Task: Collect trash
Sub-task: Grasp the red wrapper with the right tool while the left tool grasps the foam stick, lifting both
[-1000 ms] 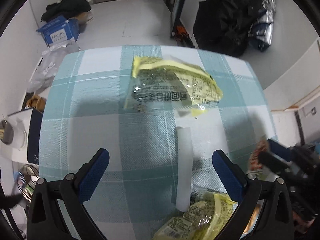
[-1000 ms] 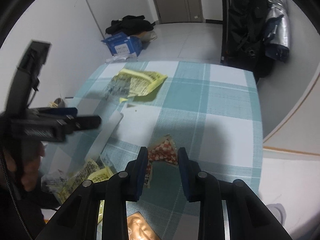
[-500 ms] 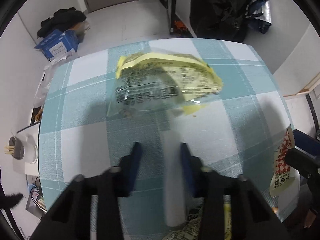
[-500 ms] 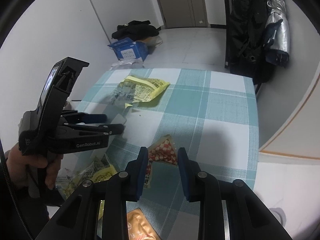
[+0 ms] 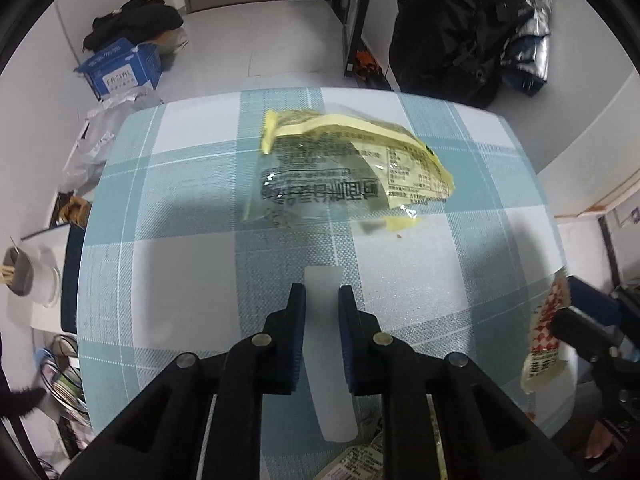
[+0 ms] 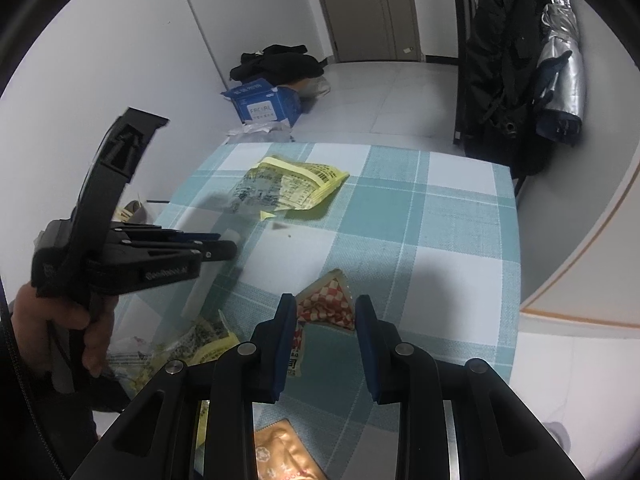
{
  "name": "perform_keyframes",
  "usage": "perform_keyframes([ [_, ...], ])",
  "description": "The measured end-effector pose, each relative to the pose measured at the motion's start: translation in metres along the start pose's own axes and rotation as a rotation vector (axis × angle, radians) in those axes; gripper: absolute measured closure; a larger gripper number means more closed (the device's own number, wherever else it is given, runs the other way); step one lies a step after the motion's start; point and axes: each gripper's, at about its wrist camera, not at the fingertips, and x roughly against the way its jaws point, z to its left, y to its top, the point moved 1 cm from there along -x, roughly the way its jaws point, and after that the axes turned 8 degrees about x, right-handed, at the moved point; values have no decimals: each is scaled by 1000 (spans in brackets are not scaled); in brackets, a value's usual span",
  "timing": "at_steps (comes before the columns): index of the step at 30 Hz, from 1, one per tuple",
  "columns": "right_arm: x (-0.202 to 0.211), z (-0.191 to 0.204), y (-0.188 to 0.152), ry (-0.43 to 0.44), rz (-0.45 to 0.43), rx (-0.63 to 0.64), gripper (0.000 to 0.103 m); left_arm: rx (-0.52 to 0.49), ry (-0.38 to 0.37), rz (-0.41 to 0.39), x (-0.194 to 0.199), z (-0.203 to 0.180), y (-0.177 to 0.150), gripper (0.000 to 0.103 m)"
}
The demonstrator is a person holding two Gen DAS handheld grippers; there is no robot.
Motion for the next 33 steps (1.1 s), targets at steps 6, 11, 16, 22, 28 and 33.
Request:
perform_keyframes([
  [6,-3,5,1,-14,3,5,74,47,-60,-31,12,6,1,91],
  [11,-6,3,2,-5,1,-31,74,66,-76,-53,19,15,2,91],
  [16,-7,7,5,-2,-7,-48,74,96,-109,-78,28,24,2,91],
  [22,2,18,10,8,-65,-55,74,109,-133,-118,41,30,-1,92],
  [28,14,30,15,12,-112,-56,74,131,-167,-149,55,40,-6,92],
  [33,30,39,22,26,-154,-58,74,151,-184,-177,65,48,-13,92],
])
